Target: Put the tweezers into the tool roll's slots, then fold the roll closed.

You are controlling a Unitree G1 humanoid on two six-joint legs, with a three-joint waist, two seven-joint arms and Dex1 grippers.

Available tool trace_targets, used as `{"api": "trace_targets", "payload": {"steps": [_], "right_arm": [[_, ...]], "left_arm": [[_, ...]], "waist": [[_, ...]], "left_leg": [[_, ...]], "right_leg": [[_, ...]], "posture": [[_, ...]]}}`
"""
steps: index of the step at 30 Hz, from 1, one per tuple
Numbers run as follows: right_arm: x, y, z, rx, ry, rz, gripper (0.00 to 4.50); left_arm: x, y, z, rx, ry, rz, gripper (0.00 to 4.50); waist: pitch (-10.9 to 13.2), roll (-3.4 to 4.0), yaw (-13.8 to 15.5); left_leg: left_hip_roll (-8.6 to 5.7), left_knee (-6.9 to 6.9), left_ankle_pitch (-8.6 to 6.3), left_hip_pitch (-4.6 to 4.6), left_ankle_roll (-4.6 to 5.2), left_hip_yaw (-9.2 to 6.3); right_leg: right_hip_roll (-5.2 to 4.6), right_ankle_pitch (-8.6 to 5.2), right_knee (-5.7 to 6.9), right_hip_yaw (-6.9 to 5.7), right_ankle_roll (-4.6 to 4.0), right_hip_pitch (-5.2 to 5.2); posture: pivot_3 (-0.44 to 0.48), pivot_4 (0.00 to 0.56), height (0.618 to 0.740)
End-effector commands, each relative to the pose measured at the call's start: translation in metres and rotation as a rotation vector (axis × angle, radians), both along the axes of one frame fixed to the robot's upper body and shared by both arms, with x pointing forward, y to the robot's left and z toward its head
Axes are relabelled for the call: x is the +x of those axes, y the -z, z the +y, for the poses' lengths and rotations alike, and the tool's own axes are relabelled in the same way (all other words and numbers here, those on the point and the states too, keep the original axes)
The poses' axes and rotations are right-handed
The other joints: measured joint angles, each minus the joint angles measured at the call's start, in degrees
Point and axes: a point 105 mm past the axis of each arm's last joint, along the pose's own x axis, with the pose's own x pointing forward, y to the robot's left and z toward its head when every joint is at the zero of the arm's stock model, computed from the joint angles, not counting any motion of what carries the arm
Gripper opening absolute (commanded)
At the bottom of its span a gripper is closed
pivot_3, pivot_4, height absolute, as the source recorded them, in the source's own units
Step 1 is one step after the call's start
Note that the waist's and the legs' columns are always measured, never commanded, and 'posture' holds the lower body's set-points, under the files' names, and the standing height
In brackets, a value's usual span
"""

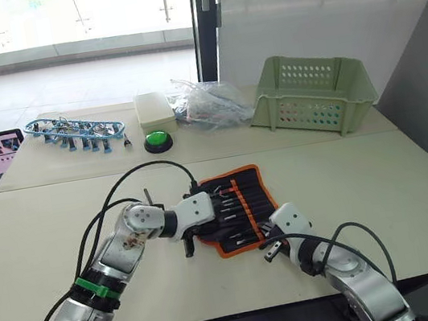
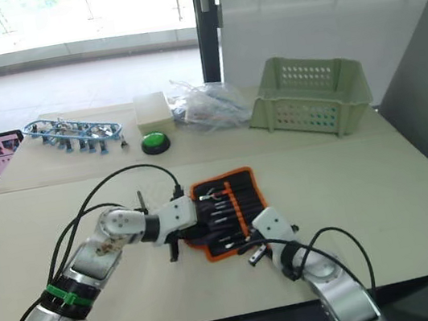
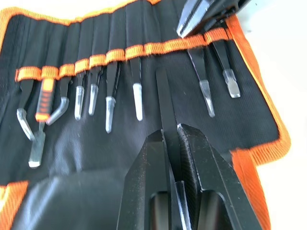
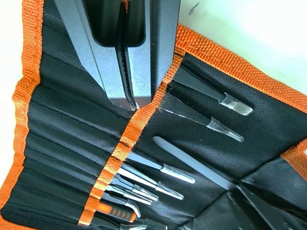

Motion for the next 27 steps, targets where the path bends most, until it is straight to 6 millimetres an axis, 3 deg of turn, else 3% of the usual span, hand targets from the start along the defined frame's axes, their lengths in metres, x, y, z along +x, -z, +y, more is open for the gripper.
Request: {"api": "trace_targets", "payload": {"steps": [1,27], "right_arm": [[-0.024,0.057,-0.007,-0.056,0.02,0.252,0.0],[-0.027,0.057,-0.008,-0.056,0.031,0.253,0.0]], "left_arm": [[0.006,-0.007,-0.008,0.013,0.027,-0.057,0.01],[0.013,-0.007,-0.033,-0.016,0.05,-0.072,0.01]], "waist": [[0.0,0.0,0.0],[0.0,0.05,0.4]], "left_leg": [[0.0,0.0,0.0,0.0,0.0,0.0],[-0.01,0.06,0.0,0.01,0.0,-0.02]], "right_leg": [[0.01,0.0,0.0,0.0,0.0,0.0],[0.06,0.01,0.11,0.03,0.0,0.04]], "posture": [[0.0,0.15,0.725],[0.0,0.15,0.725]]}}
